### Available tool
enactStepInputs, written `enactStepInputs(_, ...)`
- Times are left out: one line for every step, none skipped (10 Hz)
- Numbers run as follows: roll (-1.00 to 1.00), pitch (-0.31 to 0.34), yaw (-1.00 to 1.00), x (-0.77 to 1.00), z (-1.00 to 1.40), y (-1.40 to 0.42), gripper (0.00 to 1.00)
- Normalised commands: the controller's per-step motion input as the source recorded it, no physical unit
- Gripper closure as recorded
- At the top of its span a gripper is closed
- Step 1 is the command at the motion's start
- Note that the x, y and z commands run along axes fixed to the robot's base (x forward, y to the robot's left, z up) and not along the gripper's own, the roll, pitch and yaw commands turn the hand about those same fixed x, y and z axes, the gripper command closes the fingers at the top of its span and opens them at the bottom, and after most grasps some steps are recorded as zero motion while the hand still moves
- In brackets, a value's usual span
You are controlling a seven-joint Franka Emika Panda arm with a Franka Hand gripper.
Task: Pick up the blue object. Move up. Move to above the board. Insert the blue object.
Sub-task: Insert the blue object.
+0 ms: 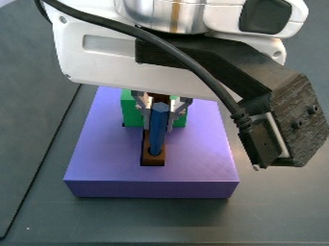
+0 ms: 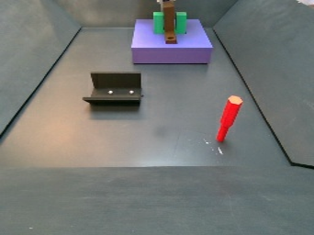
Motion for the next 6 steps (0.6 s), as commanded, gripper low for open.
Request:
enactStepInputs(0.03,0.017,0.0,0.0,0.02,-0.11,1.0)
enactStepInputs(0.07,0.03,0.0,0.0,0.01,-0.13,1.0)
enactStepInputs(0.17,0.033,0.0,0.04,0.0,-0.07,1.0)
enactStepInputs(0.29,0.071,0.0,0.13,-0.05,-0.07,1.0)
enactStepInputs(0.46,0.16,0.0,0.22,0.0,-0.09,1.0)
enactStepInputs(0.5,0.18,0.0,0.21,0.0,-0.12,1.0)
